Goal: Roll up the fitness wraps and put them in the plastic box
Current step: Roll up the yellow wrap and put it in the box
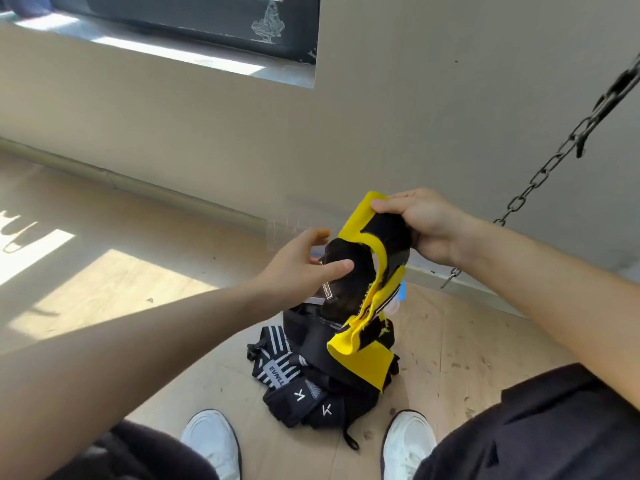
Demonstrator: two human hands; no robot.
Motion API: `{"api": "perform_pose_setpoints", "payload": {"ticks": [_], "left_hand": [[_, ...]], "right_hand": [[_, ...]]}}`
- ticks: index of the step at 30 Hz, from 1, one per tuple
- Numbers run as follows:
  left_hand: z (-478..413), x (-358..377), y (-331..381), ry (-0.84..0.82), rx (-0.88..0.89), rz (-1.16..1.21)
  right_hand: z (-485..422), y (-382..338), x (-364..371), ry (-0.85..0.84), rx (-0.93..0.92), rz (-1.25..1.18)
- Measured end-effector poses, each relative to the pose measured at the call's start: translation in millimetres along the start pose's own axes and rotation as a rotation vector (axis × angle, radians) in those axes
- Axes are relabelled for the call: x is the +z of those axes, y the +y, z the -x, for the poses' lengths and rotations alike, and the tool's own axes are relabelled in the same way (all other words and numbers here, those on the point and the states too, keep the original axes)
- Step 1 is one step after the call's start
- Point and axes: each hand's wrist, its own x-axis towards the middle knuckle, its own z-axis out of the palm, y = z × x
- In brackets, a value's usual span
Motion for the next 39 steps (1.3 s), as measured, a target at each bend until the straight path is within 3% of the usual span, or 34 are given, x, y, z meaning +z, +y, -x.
{"api": "perform_pose_setpoints", "payload": {"ticks": [6,8,11,13,15,21,28,32,37,39], "left_hand": [[-12.4,-12.6,-4.6,-0.015,0.037,-0.154],[-12.5,-25.7,-3.9,-0.123,0.004,-0.289],[-4.2,-47.9,-4.4,-0.459,-0.1,-0.75],[1.2,-55.6,-10.9,-0.557,-0.104,-0.987],[1.6,-56.8,-15.9,-0.459,-0.081,-0.928],[-2.6,-21.8,-3.9,0.145,0.085,-0.559],[7.1,1.9,4.2,0.517,0.232,-0.513],[6.2,-9.7,-1.6,0.466,0.39,-0.546],[1.7,-28.6,2.5,0.245,0.535,-0.734],[2.8,-40.9,-5.6,0.071,0.534,-0.876]], "right_hand": [[-3.2,1.0,-9.6,0.001,-0.004,0.031],[-4.4,0.4,-16.6,0.04,0.001,0.084],[-8.3,-2.9,-25.4,0.102,-0.018,0.116],[-10.6,-6.9,-29.1,0.126,-0.033,0.093],[-10.7,-8.9,-28.5,0.115,-0.028,0.081],[-3.4,-5.1,-6.8,0.041,0.076,-0.075],[8.5,-0.7,10.7,-0.128,0.173,-0.161],[5.8,1.7,5.7,-0.085,0.156,-0.112],[-9.3,12.2,-1.6,0.059,0.106,0.052],[-17.6,7.5,-14.1,0.165,0.09,0.034]]}}
